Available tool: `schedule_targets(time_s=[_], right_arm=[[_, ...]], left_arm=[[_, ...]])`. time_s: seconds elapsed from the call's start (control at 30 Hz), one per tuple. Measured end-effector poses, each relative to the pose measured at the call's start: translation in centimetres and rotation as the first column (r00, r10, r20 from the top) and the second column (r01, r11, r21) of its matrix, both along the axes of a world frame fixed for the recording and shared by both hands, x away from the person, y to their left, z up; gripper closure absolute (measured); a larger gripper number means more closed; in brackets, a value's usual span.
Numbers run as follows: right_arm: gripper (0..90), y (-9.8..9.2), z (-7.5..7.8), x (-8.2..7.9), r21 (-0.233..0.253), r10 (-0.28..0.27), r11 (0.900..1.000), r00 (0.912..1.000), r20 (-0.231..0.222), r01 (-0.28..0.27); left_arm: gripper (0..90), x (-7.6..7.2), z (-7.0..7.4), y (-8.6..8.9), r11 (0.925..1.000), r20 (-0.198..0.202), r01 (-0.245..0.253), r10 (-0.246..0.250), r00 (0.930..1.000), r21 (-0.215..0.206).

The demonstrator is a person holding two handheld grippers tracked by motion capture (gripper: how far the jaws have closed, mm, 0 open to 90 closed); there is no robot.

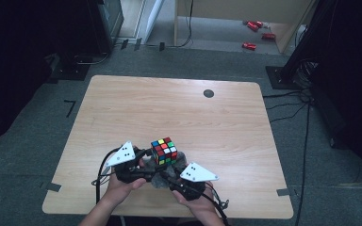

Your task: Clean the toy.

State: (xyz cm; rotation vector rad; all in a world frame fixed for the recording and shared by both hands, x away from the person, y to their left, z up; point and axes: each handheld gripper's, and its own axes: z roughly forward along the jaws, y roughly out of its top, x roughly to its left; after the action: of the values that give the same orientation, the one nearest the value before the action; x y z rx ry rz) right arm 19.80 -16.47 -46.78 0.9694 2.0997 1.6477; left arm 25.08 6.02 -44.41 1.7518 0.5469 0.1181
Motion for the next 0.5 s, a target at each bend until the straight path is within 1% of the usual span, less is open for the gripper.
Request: schedule_targets(time_s=[0.07,0.1,0.13,0.17,0.2,0.23,0.27,0.3,0.33,0.37,0.4,0.43,0.47,0.5], right_arm=[[70.4,-1.3,0.3,0.5,0.042,-0.061,0.997,0.9981,-0.012,0.062],[70.4,-1.8,0.3,0.7,0.051,-0.095,0.994,0.9953,-0.022,0.096],[70.8,-2.8,0.2,1.2,0.063,-0.167,0.984,0.9851,-0.043,0.169],[70.8,-3.5,0.1,1.4,0.071,-0.209,0.974,0.9762,-0.057,0.213],[70.8,-4.6,-0.1,1.9,0.073,-0.265,0.960,0.9611,-0.079,0.271],[70.7,-5.2,-0.1,2.2,0.065,-0.294,0.952,0.9520,-0.086,0.300],[70.7,-6.0,-0.2,2.5,0.049,-0.342,0.937,0.9357,-0.087,0.347],[70.5,-6.6,-0.3,2.7,0.028,-0.377,0.925,0.9229,-0.080,0.380],[70.4,-6.9,-0.4,2.9,0.004,-0.402,0.915,0.9125,-0.076,0.403],[70.1,-7.4,-0.7,3.3,-0.046,-0.442,0.897,0.8933,-0.080,0.440],[69.7,-7.7,-1.1,3.6,-0.086,-0.467,0.884,0.8787,-0.098,0.460],[69.0,-8.0,-1.4,3.9,-0.114,-0.482,0.875,0.8697,-0.108,0.470],[67.8,-8.5,-2.0,4.3,-0.155,-0.510,0.857,0.8521,-0.117,0.492],[65.7,-8.7,-2.4,4.5,-0.181,-0.524,0.847,0.8429,-0.122,0.500]], left_arm=[[35.0,0.0,0.1,0.2,0.9998,-0.003,-0.004,0.004,1.0000,-0.017],[35.0,0.1,0.2,0.3,0.9997,-0.004,-0.005,0.005,1.0000,-0.025],[35.0,0.1,0.3,0.4,0.9998,-0.001,-0.010,0.010,1.0000,-0.020],[35.0,0.1,0.3,0.5,0.9998,0.004,-0.014,0.014,0.9999,-0.012],[35.0,0.2,0.2,0.6,0.9998,0.005,-0.015,0.015,0.9999,-0.010],[35.0,0.2,0.2,0.6,0.9997,0.001,-0.020,0.020,0.9998,-0.013],[35.0,0.3,0.2,0.7,0.9997,0.000,-0.022,0.022,0.9998,-0.011],[35.0,0.3,0.2,0.7,0.9997,0.000,-0.024,0.024,0.9997,-0.010],[35.0,0.4,0.1,0.6,0.9996,0.001,-0.028,0.028,0.9996,-0.006],[35.0,0.4,0.0,0.6,0.9995,0.005,-0.032,0.032,0.9995,0.005],[35.0,0.4,0.0,0.5,0.9993,0.006,-0.035,0.035,0.9994,0.015],[35.0,0.3,-0.1,0.4,0.9987,0.009,-0.042,0.042,0.9991,0.029],[35.0,0.3,-0.2,0.3,0.9984,0.011,-0.044,0.043,0.9990,0.037],[35.0,0.3,-0.2,0.2,0.9981,0.012,-0.045,0.044,0.9989,0.042]])
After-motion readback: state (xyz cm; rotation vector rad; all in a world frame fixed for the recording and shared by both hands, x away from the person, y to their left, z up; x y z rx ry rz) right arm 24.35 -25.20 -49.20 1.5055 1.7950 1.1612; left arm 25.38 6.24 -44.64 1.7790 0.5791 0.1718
